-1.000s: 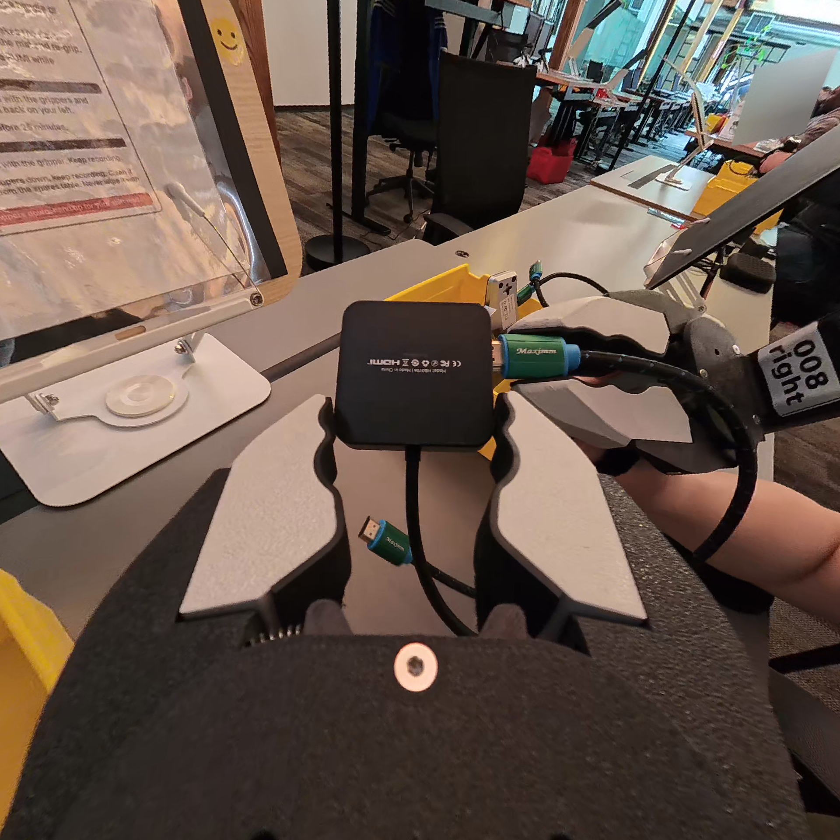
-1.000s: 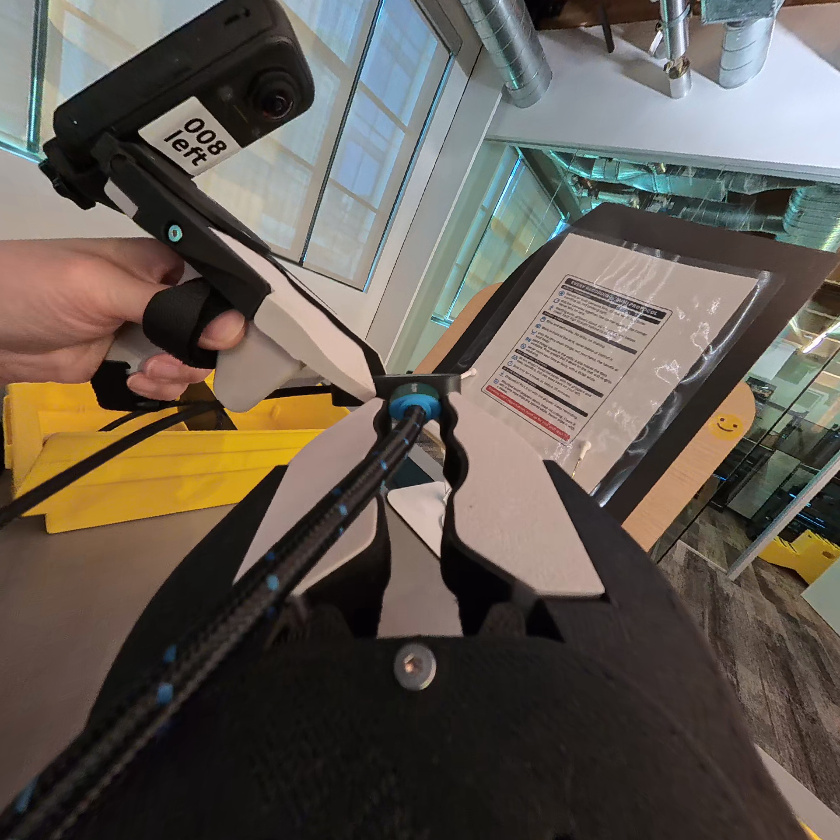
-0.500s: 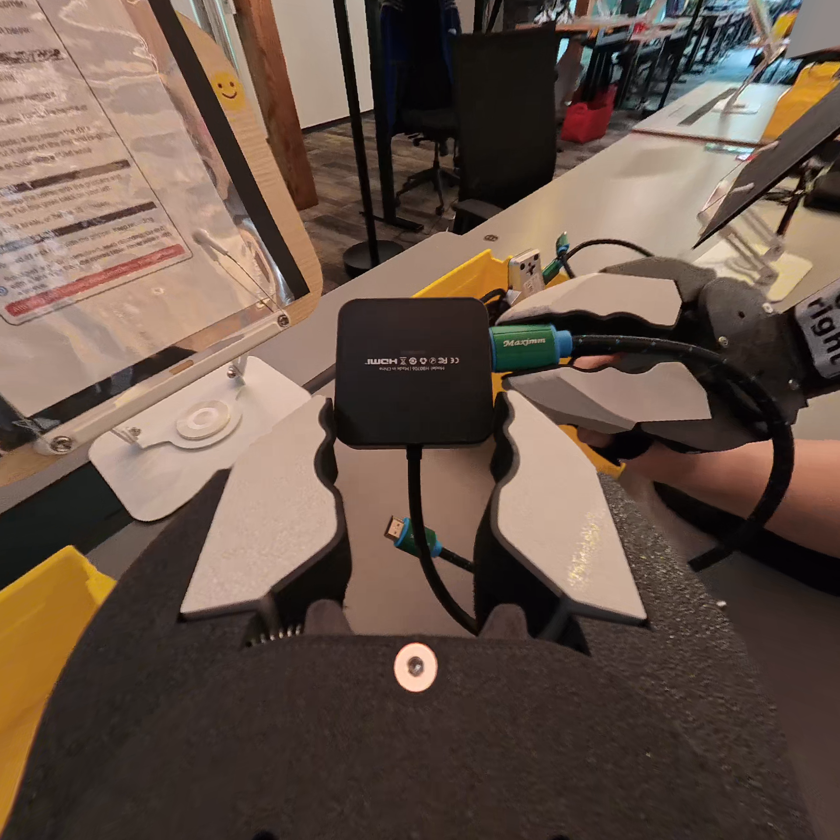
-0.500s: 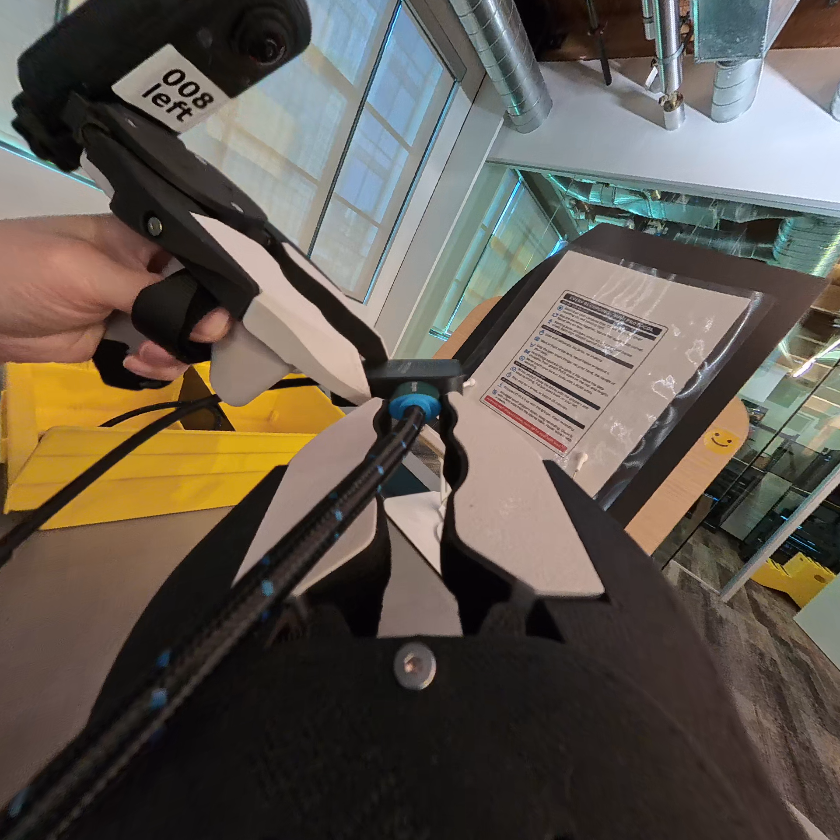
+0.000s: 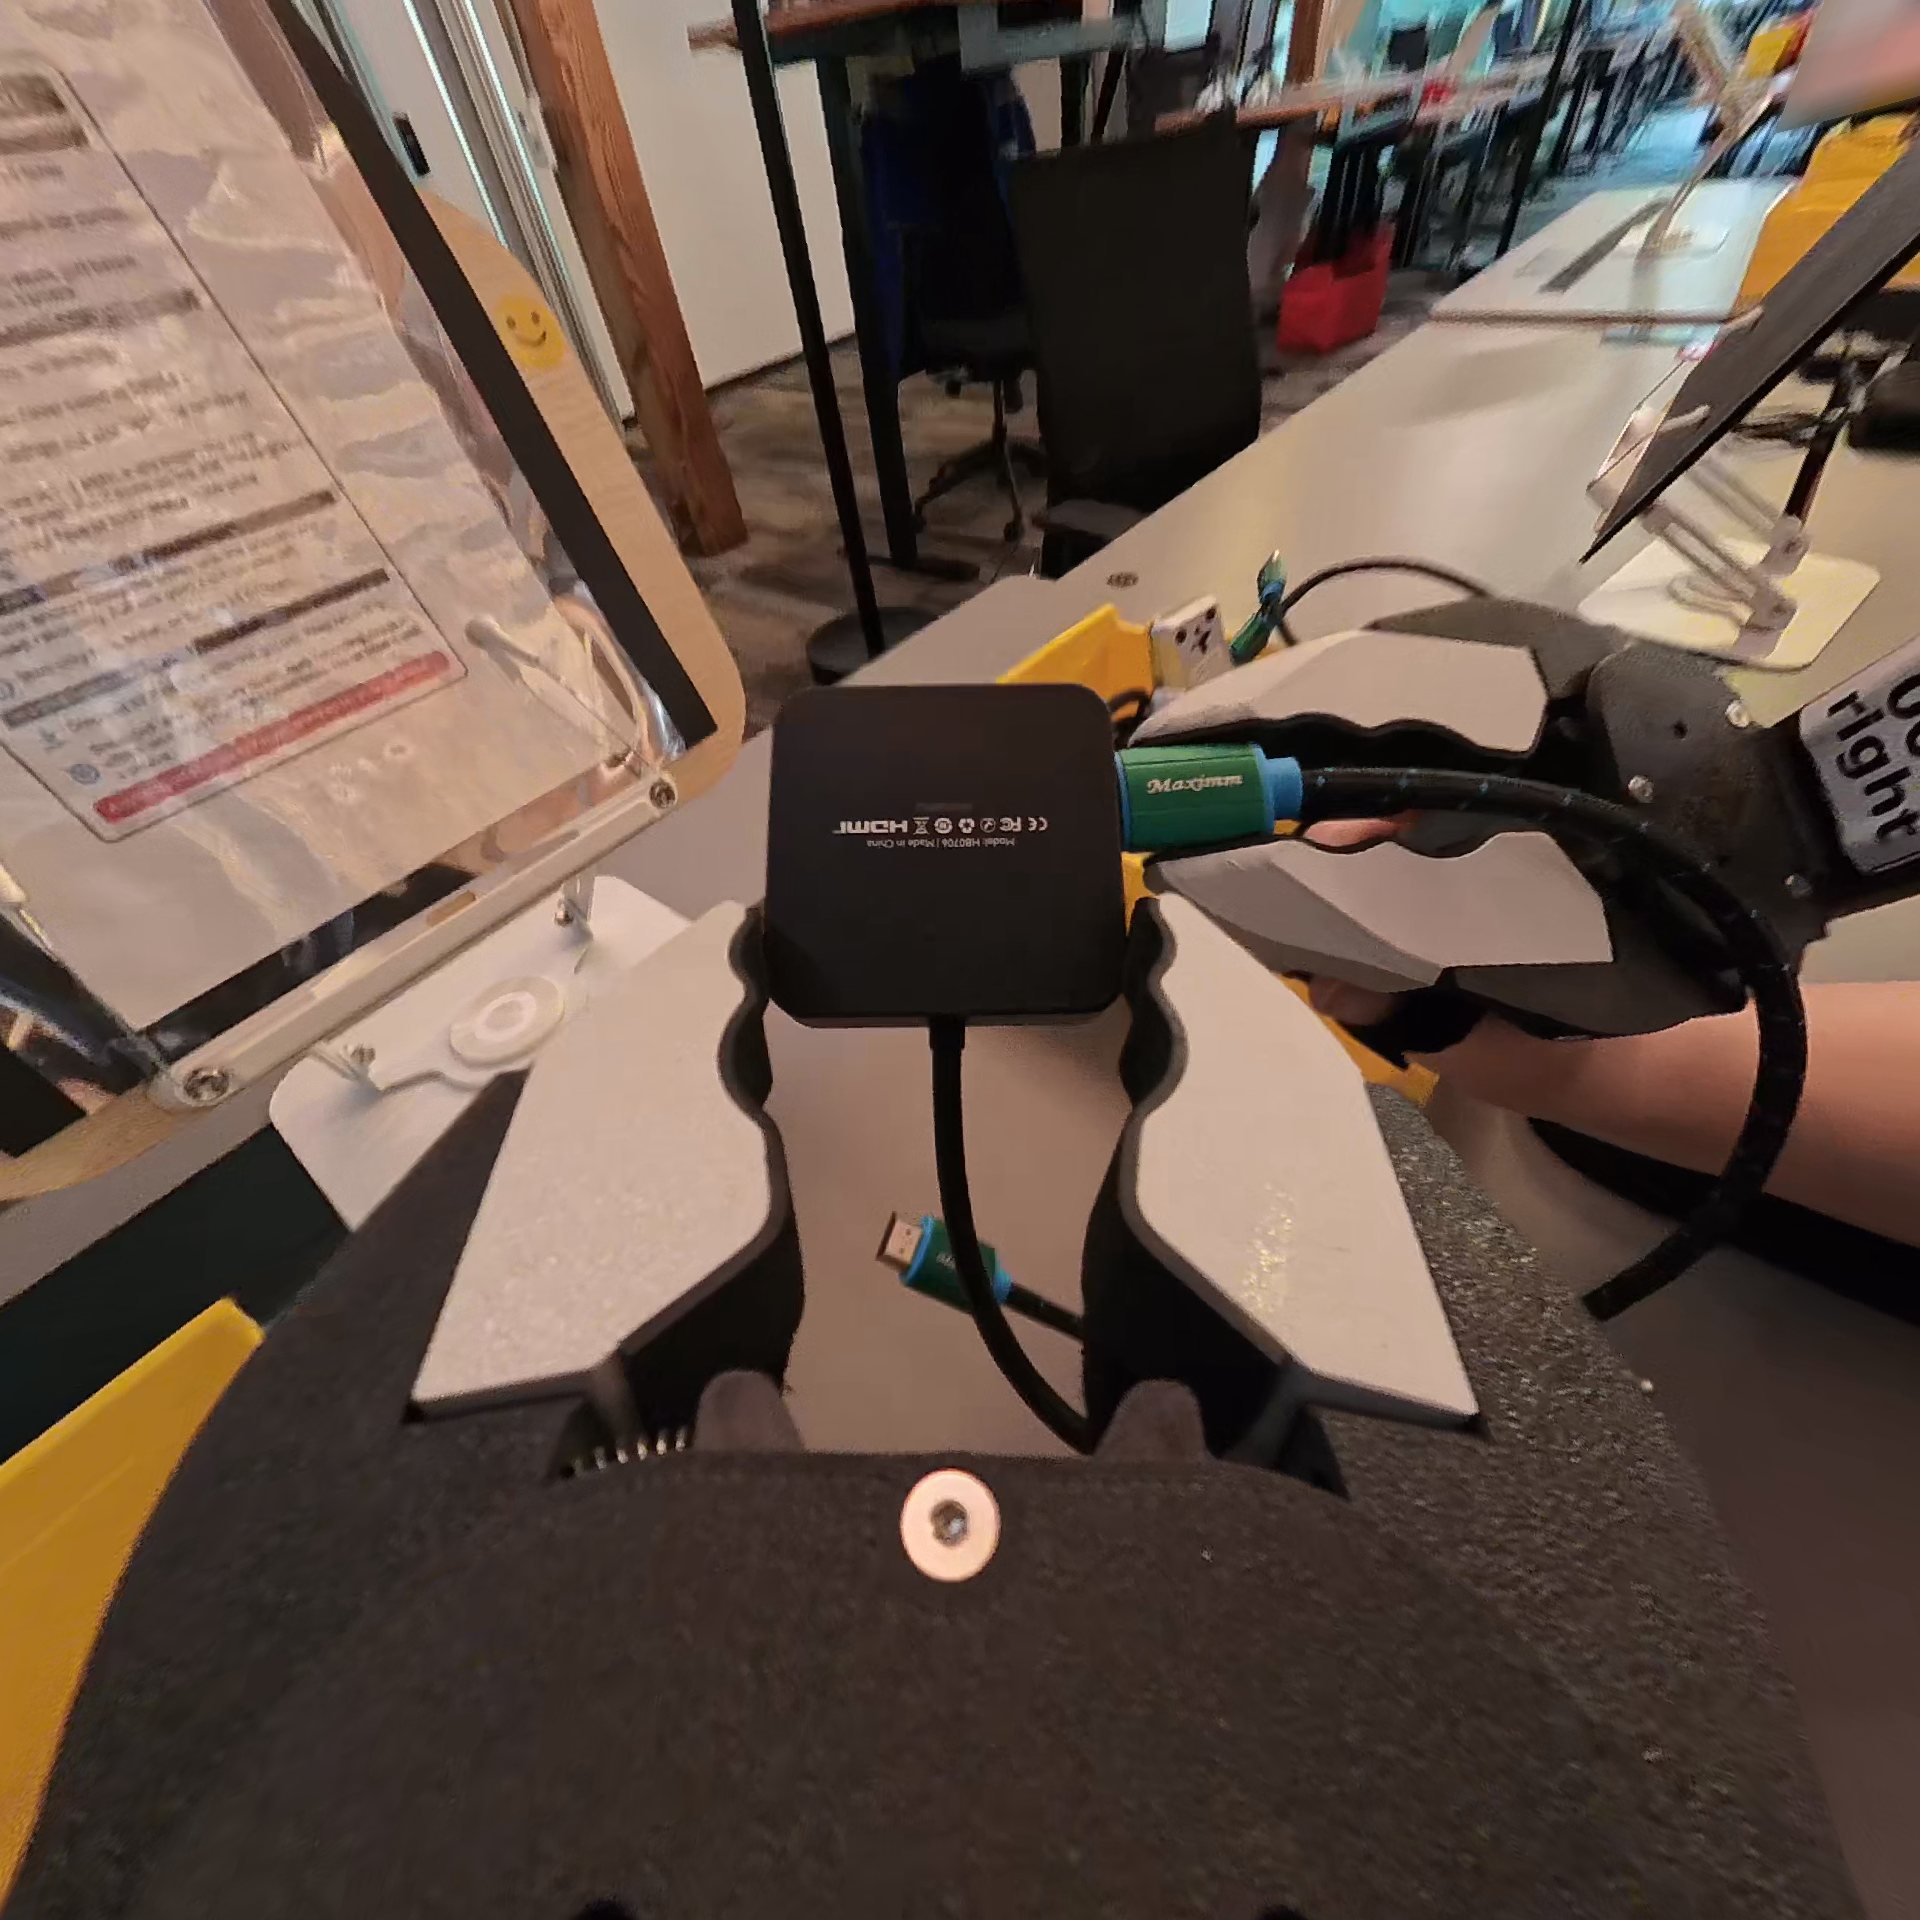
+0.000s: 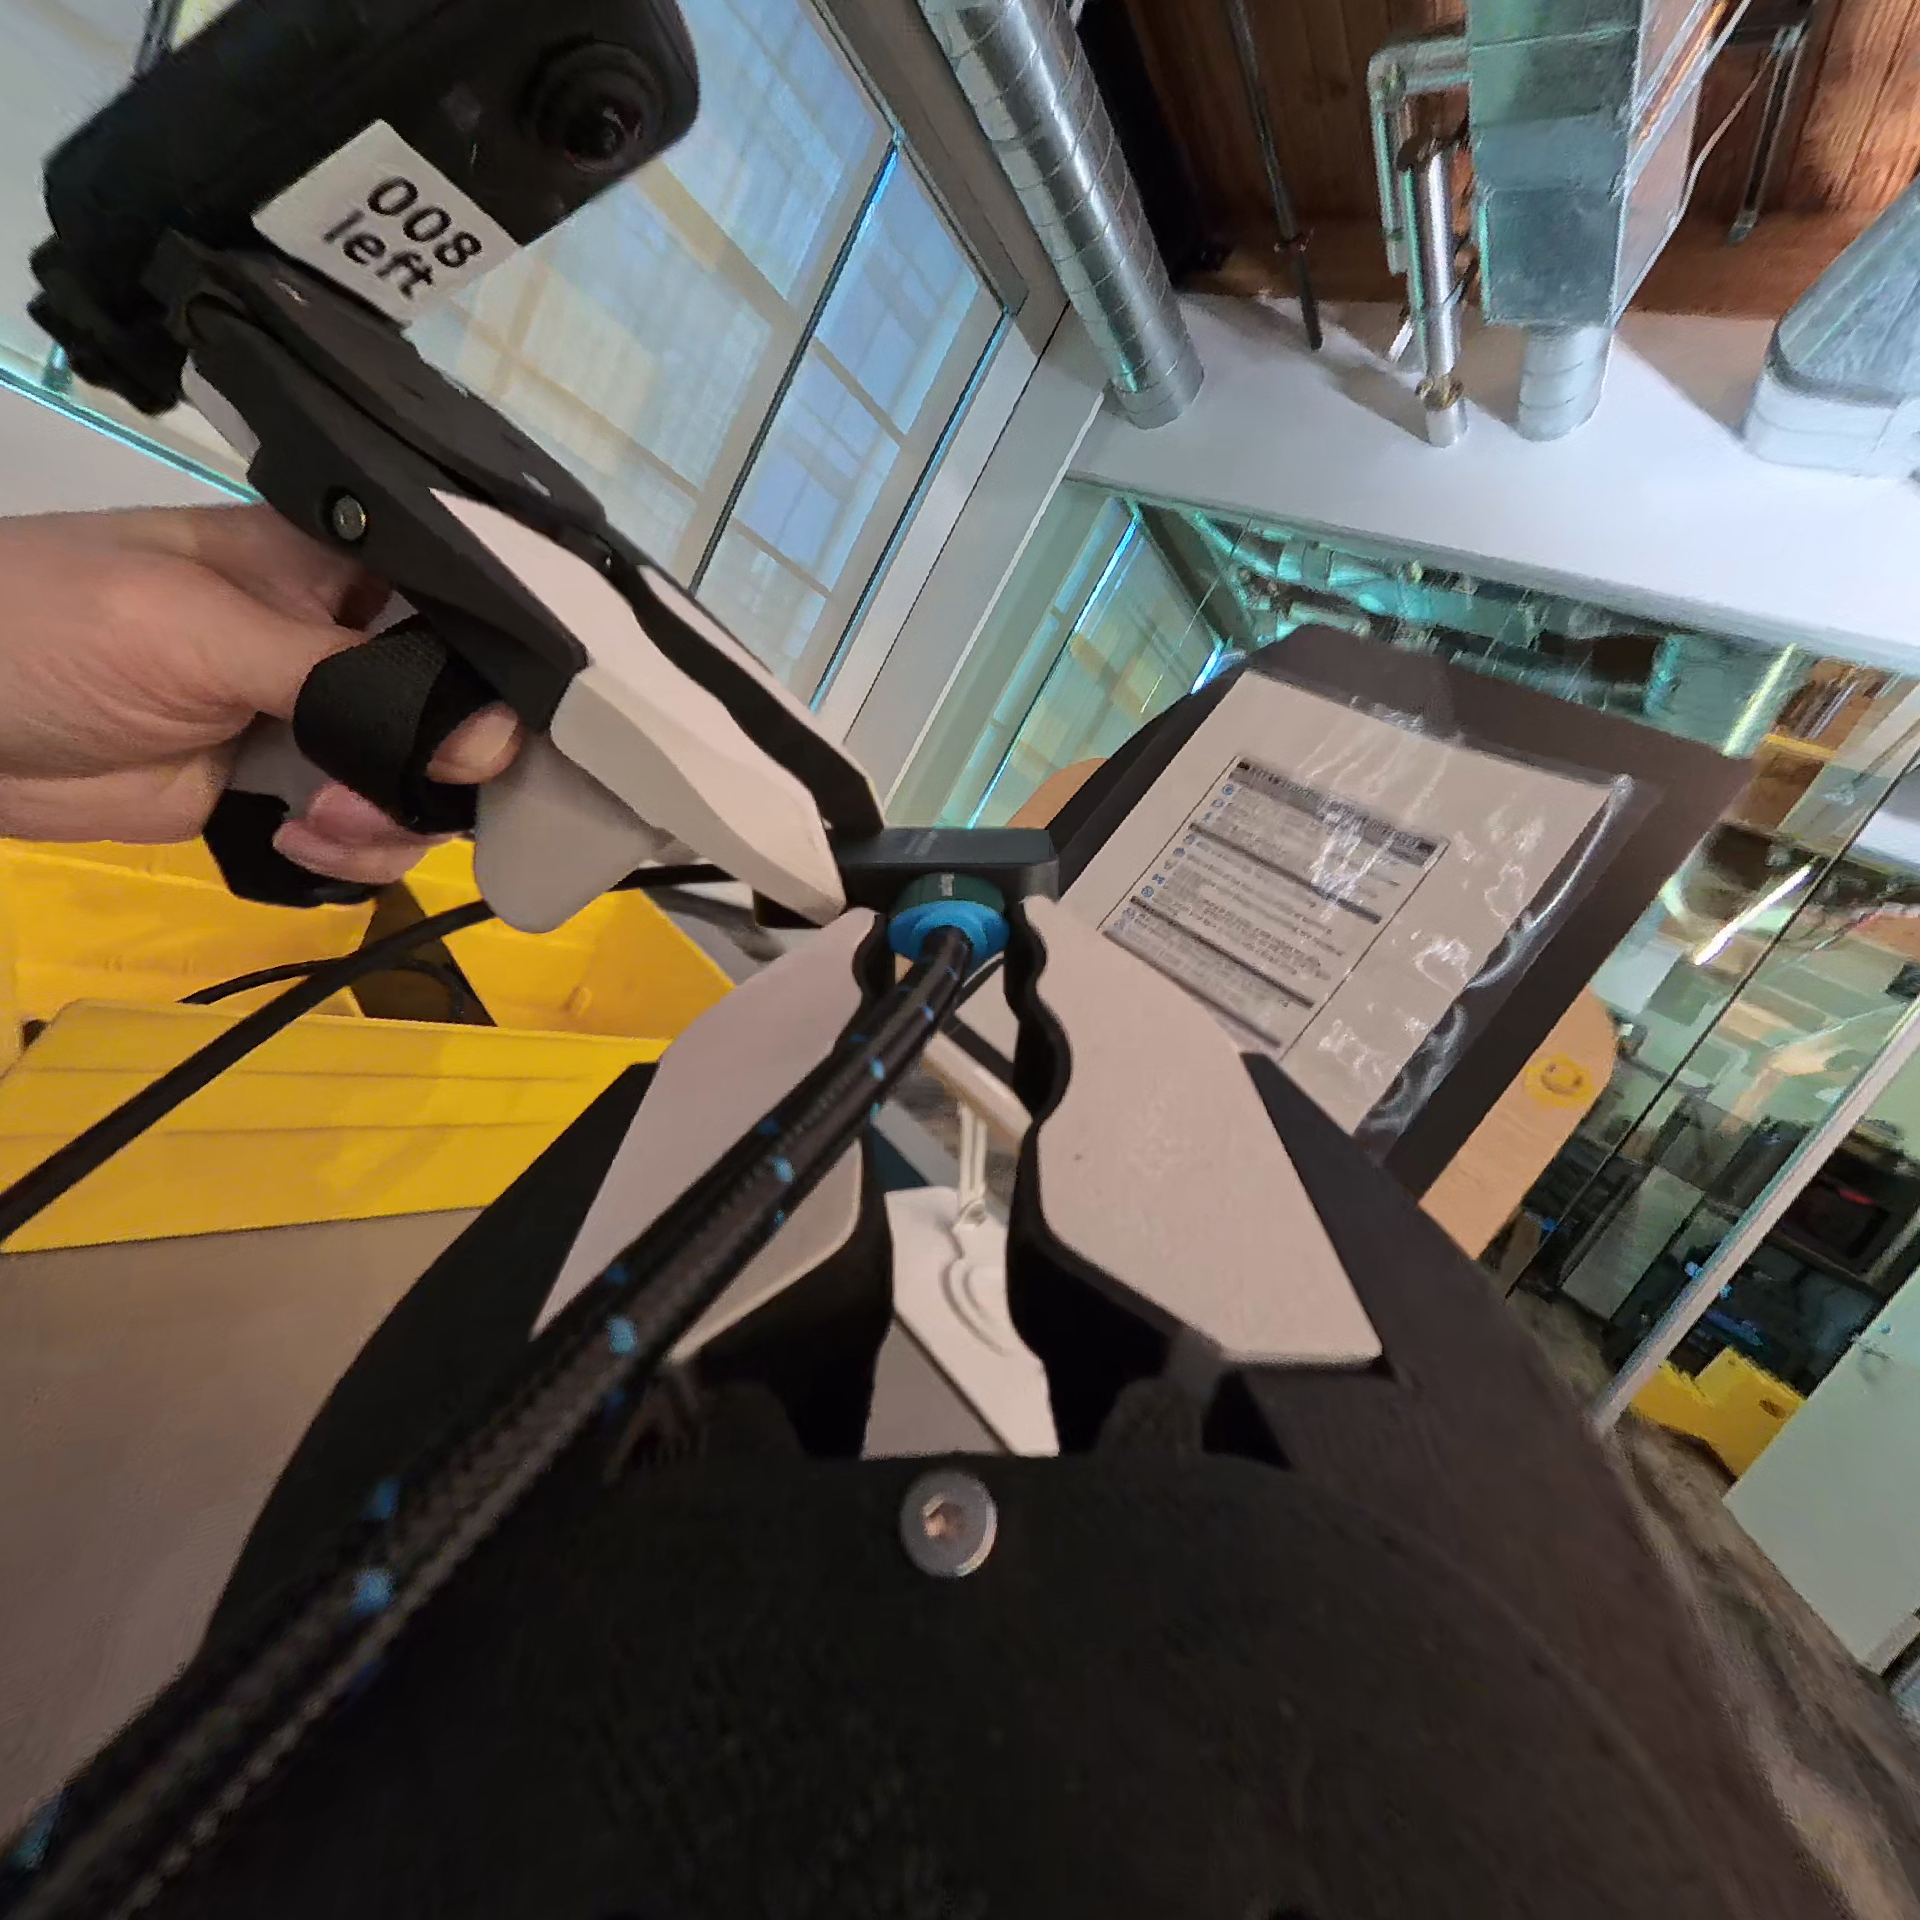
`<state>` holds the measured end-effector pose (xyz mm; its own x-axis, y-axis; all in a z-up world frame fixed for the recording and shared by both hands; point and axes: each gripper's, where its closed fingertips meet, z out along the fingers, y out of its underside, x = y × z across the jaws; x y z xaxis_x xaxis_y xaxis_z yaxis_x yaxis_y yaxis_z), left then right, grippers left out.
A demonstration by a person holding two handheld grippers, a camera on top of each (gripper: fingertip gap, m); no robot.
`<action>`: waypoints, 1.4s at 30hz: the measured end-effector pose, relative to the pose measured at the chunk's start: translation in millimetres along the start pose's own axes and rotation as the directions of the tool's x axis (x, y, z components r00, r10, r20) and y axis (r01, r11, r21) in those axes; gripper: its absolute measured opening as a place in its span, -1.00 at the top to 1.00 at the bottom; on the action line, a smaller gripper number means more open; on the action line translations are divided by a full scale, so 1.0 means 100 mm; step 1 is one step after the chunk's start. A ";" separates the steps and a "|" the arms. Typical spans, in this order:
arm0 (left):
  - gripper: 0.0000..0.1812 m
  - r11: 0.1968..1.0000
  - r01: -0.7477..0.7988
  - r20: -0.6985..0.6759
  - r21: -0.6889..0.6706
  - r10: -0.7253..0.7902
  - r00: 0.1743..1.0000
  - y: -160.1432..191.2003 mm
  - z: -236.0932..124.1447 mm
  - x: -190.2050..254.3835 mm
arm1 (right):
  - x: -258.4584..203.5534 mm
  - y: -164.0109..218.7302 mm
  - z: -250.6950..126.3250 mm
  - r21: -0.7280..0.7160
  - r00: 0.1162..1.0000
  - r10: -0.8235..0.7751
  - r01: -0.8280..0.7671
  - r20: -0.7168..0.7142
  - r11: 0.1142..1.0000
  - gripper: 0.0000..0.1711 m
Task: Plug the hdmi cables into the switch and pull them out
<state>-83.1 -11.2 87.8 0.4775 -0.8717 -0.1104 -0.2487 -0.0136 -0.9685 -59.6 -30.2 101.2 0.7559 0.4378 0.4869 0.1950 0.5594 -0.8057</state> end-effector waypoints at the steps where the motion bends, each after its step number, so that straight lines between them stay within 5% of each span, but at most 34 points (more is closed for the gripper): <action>1: 0.27 1.000 0.001 -0.007 0.023 -0.001 1.000 -0.04 -0.01 0.04 | 0.02 -0.06 -0.03 0.036 1.000 -0.026 0.026 0.003 0.999 0.75; 11: 0.27 0.969 -0.136 0.004 0.208 0.138 0.990 -0.42 -0.15 0.40 | 0.11 -0.54 -0.29 0.273 0.971 -0.238 0.233 -0.016 0.933 0.76; 18: 0.30 0.951 0.094 -0.166 0.295 -0.046 0.985 -0.54 -0.38 0.34 | 0.14 -0.59 -0.35 0.328 0.978 -0.203 0.175 0.054 0.928 0.76; 25: 0.37 0.929 0.356 -0.608 0.104 -0.224 0.762 -0.47 -0.51 0.74 | -0.08 -0.84 -0.53 0.444 0.916 -0.162 -0.019 0.366 0.896 0.76; 28: 0.60 0.929 0.367 -0.748 0.048 -0.210 0.629 -0.47 -0.61 0.98 | -0.15 -0.91 -0.60 0.450 0.878 -0.153 -0.078 0.454 0.890 0.76; 42: 0.84 0.831 0.556 -0.794 0.018 -0.326 0.513 -0.56 -0.51 0.91 | -0.19 -0.82 -0.55 0.423 0.882 -0.238 0.049 0.406 0.905 0.76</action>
<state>-68.9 -115.3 143.1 -0.3431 -0.8319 0.4361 0.0741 -0.4868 -0.8704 -55.4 -122.6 139.2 0.3667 0.5389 0.7583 -0.0506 0.8254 -0.5622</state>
